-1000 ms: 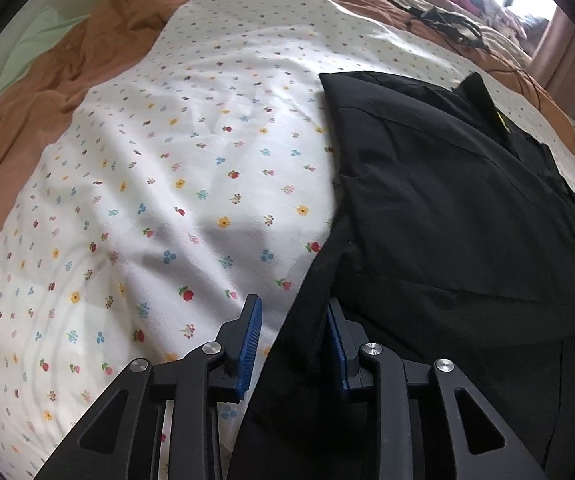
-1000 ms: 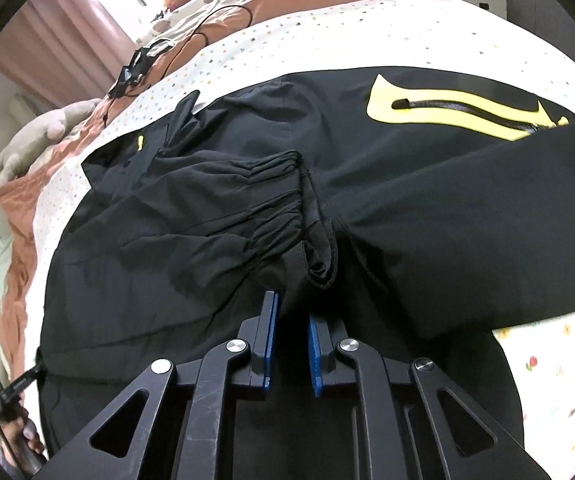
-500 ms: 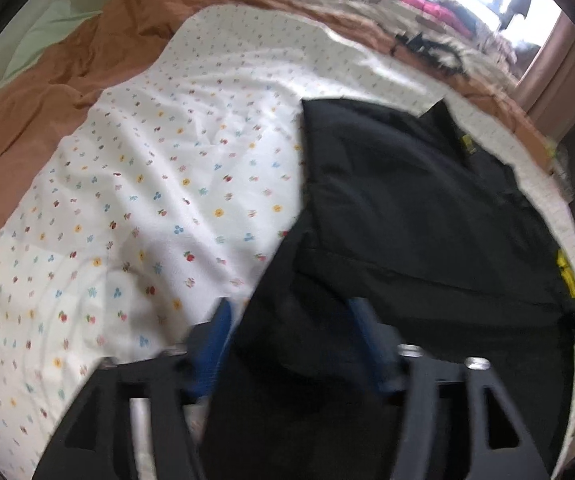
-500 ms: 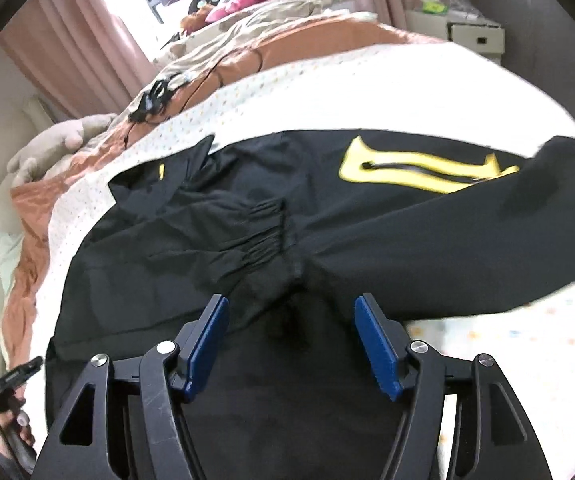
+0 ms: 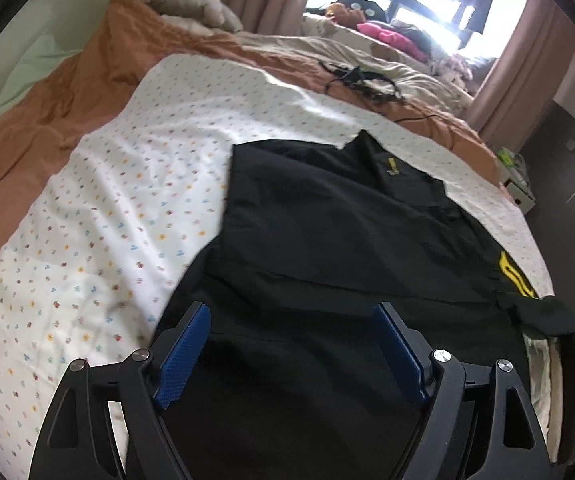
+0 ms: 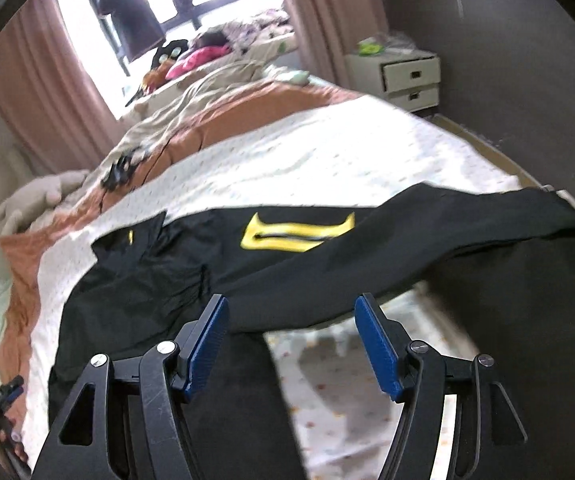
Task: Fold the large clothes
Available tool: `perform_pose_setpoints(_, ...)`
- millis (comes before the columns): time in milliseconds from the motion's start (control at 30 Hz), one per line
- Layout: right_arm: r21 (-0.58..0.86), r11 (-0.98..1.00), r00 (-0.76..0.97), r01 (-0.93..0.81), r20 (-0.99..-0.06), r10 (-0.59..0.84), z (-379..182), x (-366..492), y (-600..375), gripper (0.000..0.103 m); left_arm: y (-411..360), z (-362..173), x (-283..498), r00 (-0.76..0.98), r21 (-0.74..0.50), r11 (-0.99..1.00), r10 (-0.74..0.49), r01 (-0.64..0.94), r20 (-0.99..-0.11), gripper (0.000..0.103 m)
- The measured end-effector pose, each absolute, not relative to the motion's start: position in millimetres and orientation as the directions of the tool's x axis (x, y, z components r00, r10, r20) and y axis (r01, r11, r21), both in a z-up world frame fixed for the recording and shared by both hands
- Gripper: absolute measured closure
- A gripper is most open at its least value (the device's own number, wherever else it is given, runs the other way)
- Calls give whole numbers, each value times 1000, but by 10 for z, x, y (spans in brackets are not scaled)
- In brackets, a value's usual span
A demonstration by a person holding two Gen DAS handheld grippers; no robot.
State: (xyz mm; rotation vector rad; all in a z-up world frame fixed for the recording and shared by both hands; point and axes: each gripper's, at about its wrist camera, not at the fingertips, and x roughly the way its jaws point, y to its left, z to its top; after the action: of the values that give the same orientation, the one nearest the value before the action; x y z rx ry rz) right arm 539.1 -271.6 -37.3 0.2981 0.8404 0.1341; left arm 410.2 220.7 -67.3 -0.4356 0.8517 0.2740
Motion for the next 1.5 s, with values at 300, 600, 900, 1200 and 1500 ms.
perform_pose_setpoints(300,354,931,693,91,-694,196,-200,5253,-3536,39,1741,-475,4172,660,-274,901,18,-337,-751,19)
perform_pose_setpoints(600,439,882,708,172,-677,199,-394,5248,-4268,47,1279,-460,4348,654,-248,925,0,-287,-756,19)
perform_pose_setpoints(900,508,827,700,240,-681,215,-775,5475,-4744,51,995,-592,4621,629,-213,940,1,-266,-778,19)
perform_pose_setpoints(1200,548,771,701,323,-686,194,-1078,5743,-5092,51,863,-753,4848,620,-182,951,14,-251,-784,19)
perform_pose_setpoints(1500,525,764,703,374,-698,135,-1084,5872,-5278,97,898,-823,4847,609,-166,952,25,-255,-793,19)
